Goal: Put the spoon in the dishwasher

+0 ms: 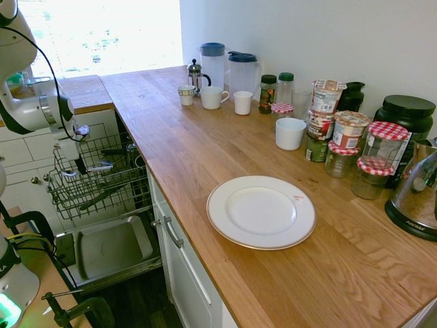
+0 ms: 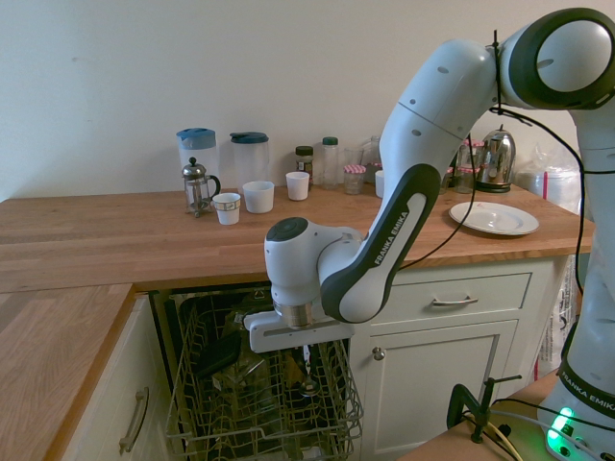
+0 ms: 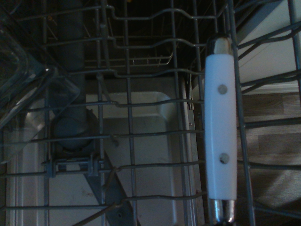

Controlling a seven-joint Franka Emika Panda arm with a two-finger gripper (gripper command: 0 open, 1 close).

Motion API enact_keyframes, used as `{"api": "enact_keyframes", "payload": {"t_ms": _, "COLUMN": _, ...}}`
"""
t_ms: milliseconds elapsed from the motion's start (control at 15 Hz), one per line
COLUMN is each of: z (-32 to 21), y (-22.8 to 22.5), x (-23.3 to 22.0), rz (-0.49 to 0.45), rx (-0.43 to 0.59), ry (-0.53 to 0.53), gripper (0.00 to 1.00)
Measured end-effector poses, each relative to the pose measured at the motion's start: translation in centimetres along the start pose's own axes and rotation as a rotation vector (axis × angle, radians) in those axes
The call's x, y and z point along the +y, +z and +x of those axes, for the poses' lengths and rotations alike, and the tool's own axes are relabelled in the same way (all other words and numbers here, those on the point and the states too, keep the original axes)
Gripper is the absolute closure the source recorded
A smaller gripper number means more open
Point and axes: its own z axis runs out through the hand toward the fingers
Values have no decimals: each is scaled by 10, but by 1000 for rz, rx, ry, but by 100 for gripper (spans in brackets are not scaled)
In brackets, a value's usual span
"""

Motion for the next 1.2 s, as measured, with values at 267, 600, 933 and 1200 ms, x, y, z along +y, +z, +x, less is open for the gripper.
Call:
{"api": "enact_keyframes", "payload": {"t_ms": 267, "z": 15, "y": 37, "x": -2, "rz": -9, "rx": -30, "ry": 6, "gripper": 0}}
{"api": "enact_keyframes", "payload": {"t_ms": 600, "z": 27, "y": 65, "x": -3, "rz": -11, "rx": -48, "ry": -6, "gripper": 0}}
{"api": "enact_keyframes", "payload": {"t_ms": 933, "z": 20, "y": 61, "x": -8, "rz": 4, "rx": -53, "ry": -17, "gripper": 0}}
{"api": "enact_keyframes", "payload": {"t_ms": 1200, "z": 15, "y": 33, "x": -11, "rz": 18, "rx": -34, "ry": -26, "gripper": 0}}
